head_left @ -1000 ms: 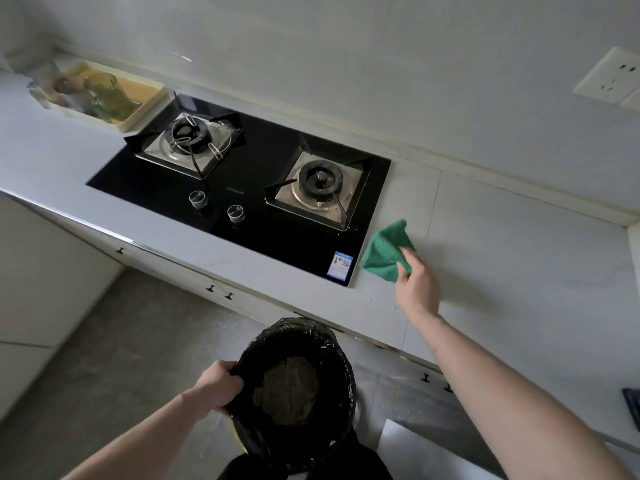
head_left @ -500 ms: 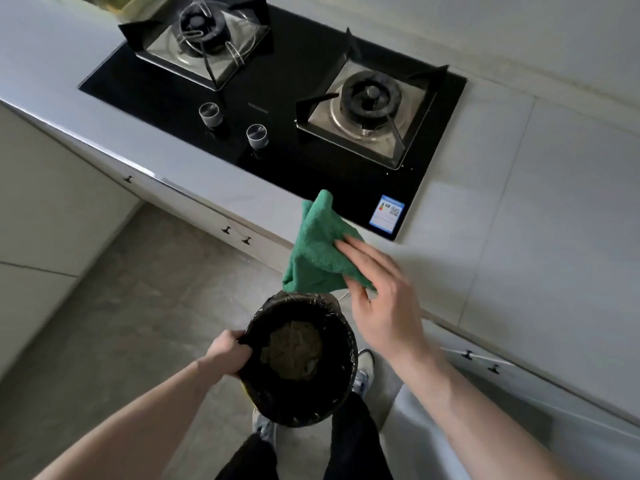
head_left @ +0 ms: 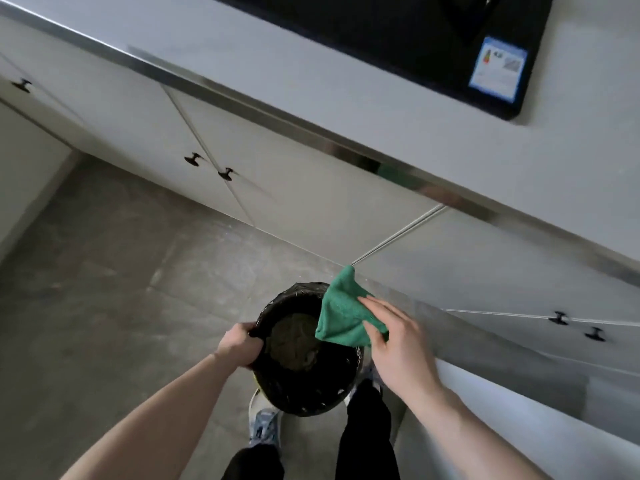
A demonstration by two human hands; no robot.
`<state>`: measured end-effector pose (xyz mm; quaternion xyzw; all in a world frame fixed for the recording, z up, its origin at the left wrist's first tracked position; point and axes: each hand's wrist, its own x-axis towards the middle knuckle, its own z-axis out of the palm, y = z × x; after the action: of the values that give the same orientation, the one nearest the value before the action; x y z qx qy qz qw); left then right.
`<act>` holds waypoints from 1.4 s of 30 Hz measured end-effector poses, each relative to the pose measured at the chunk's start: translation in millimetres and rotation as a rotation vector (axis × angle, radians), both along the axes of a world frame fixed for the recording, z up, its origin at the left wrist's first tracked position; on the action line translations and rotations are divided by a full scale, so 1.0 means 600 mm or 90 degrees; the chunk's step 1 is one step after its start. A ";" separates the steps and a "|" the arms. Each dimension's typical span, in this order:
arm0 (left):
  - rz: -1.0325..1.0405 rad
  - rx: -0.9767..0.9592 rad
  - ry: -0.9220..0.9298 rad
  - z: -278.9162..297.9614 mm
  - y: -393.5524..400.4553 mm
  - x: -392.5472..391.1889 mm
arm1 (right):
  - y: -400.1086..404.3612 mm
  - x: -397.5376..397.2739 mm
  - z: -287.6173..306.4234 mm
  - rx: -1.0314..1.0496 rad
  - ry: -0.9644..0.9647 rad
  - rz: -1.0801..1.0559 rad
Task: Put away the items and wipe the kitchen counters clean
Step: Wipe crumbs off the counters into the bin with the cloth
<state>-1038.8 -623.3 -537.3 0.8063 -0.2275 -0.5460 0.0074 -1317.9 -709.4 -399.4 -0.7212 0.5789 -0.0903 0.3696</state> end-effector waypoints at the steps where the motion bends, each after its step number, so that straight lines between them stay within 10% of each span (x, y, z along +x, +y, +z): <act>1: -0.007 0.001 -0.003 -0.027 -0.001 -0.006 | 0.000 -0.006 -0.019 0.013 0.005 -0.010; 9: -0.017 0.021 0.015 -0.201 0.000 -0.049 | -0.001 -0.043 -0.077 0.045 0.061 -0.020; 19: -0.040 0.038 -0.005 -0.180 -0.039 -0.060 | -0.040 -0.034 -0.039 0.008 0.103 0.010; 24: -0.098 0.040 -0.061 -0.047 -0.049 -0.050 | -0.028 -0.005 0.041 0.013 0.079 0.024; 35: -0.210 -0.864 -0.278 0.572 -0.226 0.008 | -0.079 0.011 0.403 -0.179 -0.186 -0.020; 42: -0.346 -0.728 -0.272 0.637 -0.455 -0.031 | -0.265 0.031 0.458 -0.302 -0.032 -0.036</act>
<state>-1057.2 -896.1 -155.2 0.6800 -0.6724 -0.1504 0.2506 -1299.3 -868.3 -124.4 -0.7687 0.5524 -0.2520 0.2011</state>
